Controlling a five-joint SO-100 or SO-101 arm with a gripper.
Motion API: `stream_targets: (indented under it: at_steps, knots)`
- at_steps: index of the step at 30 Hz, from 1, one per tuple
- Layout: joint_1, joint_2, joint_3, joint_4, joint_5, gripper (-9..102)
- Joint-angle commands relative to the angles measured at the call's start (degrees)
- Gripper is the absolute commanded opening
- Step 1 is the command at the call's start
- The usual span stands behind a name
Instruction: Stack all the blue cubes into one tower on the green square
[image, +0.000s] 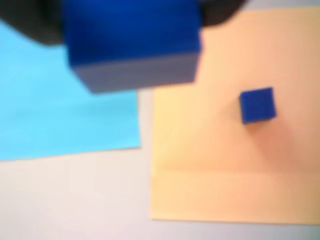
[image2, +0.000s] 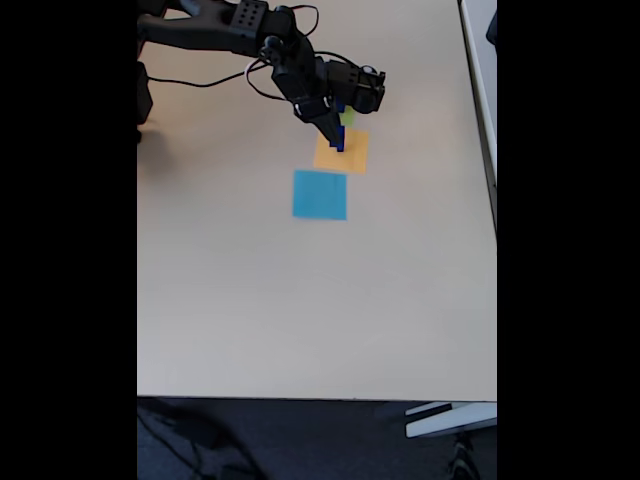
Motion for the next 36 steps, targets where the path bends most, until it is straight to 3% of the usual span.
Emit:
stream_targets:
  at_steps: [1, 8, 18, 27, 36]
  knots:
    - [-3.25, 6.15, -3.60, 1.93, 4.75, 3]
    - [-7.38, 8.53, -5.71, 7.91, 9.40, 3]
    - [-12.39, 0.79, -21.97, 17.58, 11.95, 3]
    - [-17.75, -5.19, -26.02, 16.79, 21.88, 2]
    - [-19.07, -7.12, -22.24, 11.87, 21.27, 2]
